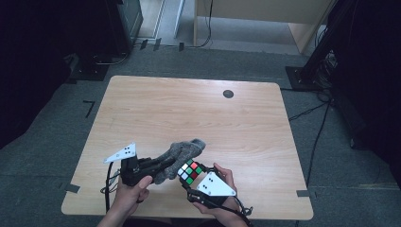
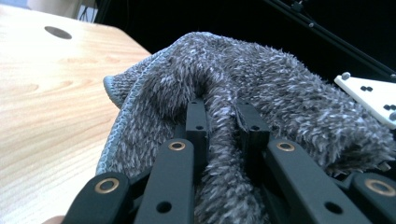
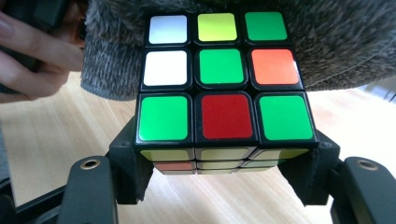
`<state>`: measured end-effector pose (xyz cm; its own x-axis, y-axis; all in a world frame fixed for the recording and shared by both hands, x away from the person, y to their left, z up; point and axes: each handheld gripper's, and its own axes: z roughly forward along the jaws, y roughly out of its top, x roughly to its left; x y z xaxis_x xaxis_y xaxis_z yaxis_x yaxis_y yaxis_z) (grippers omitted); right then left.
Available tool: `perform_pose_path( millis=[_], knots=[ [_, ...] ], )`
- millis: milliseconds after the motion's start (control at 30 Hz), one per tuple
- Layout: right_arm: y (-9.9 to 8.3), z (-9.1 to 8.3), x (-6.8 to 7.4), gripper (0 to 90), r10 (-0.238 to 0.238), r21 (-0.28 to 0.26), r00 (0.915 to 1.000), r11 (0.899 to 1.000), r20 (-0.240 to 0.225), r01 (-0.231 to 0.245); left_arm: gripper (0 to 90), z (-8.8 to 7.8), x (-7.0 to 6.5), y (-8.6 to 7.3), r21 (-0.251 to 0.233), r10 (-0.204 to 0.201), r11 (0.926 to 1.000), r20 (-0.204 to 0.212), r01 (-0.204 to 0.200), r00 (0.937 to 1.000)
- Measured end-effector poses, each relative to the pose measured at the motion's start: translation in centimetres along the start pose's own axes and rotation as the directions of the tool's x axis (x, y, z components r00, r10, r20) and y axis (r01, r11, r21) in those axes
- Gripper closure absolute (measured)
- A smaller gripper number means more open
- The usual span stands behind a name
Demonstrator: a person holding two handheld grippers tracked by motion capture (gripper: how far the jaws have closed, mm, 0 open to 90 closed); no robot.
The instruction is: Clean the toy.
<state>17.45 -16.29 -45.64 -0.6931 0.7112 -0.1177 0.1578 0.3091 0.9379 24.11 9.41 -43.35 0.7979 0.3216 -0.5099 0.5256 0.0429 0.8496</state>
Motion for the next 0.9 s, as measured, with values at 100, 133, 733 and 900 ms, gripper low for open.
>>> perform_pose_path(
  millis=[100,133,733,900],
  knots=[
    [0.1,0.1,0.2,34.6,-0.026,0.007,0.9996,1.000,0.011,0.026,78.6,-0.2,-0.6,0.5,-0.018,0.005,0.9998,0.073,-0.004,0.9973],
    [0.0,0.2,0.3,34.7,-0.029,0.010,0.9995,1.000,0.013,0.029,78.6,-0.1,-0.9,0.6,-0.006,0.030,0.9995,0.038,-0.030,0.9988],
    [0.1,-0.2,0.4,34.8,-0.032,-0.029,0.9992,0.999,0.025,0.033,78.8,0.0,2.2,-0.6,0.049,-0.107,0.9929,-0.025,0.109,0.9939],
    [0.3,-0.3,0.4,34.7,-0.039,-0.028,0.9988,0.999,0.028,0.040,78.8,-0.1,1.0,-0.1,0.012,-0.059,0.9982,0.049,0.059,0.9971]
  ],
)
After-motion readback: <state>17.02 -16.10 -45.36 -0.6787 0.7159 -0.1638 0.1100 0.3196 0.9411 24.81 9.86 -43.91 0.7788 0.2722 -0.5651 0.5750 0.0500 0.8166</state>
